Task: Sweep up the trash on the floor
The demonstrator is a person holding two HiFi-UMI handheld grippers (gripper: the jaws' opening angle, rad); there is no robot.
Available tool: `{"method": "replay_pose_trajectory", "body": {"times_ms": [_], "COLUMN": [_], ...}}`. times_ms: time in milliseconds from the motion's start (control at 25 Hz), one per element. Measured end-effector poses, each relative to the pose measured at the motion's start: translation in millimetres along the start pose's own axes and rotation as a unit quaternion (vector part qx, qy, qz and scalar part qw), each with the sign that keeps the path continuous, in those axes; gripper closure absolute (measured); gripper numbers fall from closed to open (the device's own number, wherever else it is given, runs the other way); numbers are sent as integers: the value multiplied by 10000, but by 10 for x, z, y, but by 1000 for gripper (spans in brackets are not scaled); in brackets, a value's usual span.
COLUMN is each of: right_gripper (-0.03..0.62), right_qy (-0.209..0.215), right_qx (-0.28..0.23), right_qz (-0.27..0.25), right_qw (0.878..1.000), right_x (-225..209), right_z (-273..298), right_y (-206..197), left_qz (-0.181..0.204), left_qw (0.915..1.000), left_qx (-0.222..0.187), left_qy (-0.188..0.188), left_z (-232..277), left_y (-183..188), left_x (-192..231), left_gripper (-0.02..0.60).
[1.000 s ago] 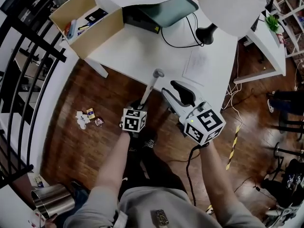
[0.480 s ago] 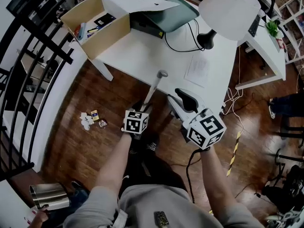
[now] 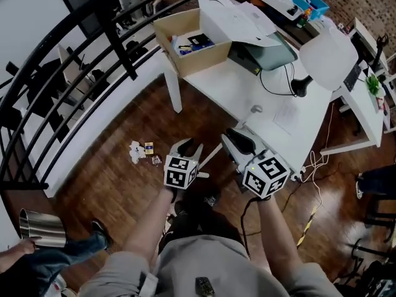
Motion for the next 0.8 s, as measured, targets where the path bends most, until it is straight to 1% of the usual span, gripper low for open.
{"method": "replay_pose_trajectory", "body": {"times_ms": [80, 200, 240, 320, 440, 600, 800], "right_gripper": [542, 589, 594, 594, 594, 594, 594], "right_qy": [299, 799, 958, 1253, 1638, 2137, 2544], "right_qx": [-16, -49, -56, -65, -72, -90, -134], "right_qz": [-70, -186, -228, -296, -438, -866, -1320], "right_qw": [9995, 9966, 9951, 9917, 9855, 9730, 9580], "right_x": [343, 885, 1059, 1388, 1807, 2342, 2888], "right_z": [195, 466, 532, 636, 761, 892, 919], "right_y": [82, 209, 247, 307, 406, 565, 731], "left_qz": [-46, -180, -237, -323, -382, -449, -473], "left_qw": [9991, 9941, 9916, 9867, 9794, 9668, 9537], "left_qx": [-325, -839, -998, -1242, -1488, -1805, -2169], "left_qy": [255, 670, 790, 1003, 1312, 1754, 2030], "left_z": [-430, -1112, -1326, -1720, -2222, -2845, -3483], "left_y": [132, 320, 368, 425, 476, 548, 613], "left_x": [197, 484, 556, 666, 773, 860, 798], "left_gripper": [465, 556, 574, 574, 574, 574, 574]}}
Point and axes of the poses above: the fingertips, and each gripper's own axes: z forward along the fingers, x to its left, y out of its top, the point moved 2 cm from there along -z, backward along the fingers, and after that the axes turned 10 degrees about -z, right-handed, at the moved point
